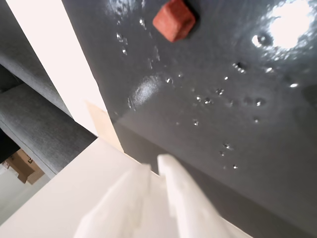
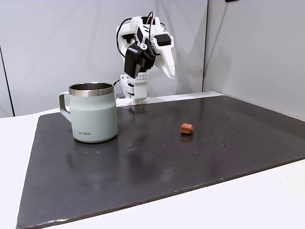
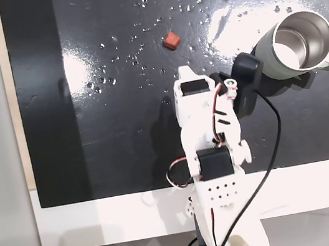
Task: Grasp a cube and put it in the cup.
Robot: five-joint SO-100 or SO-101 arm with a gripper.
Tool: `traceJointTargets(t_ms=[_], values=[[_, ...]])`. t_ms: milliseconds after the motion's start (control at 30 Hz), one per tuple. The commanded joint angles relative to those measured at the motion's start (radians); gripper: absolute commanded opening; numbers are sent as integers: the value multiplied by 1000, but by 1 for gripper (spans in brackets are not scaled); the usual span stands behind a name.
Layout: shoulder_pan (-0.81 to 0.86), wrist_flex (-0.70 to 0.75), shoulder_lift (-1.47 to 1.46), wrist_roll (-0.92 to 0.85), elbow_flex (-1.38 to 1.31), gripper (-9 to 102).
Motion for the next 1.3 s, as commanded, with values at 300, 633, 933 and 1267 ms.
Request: traceJointTargets(t_ms=[300,633,933,1267], values=[[-2,0,-370,169,-328,0],[-29,51,-643,281,-541,0],[-41,87,-821,344,-664,0],[-40,141,-934,385,-753,0]])
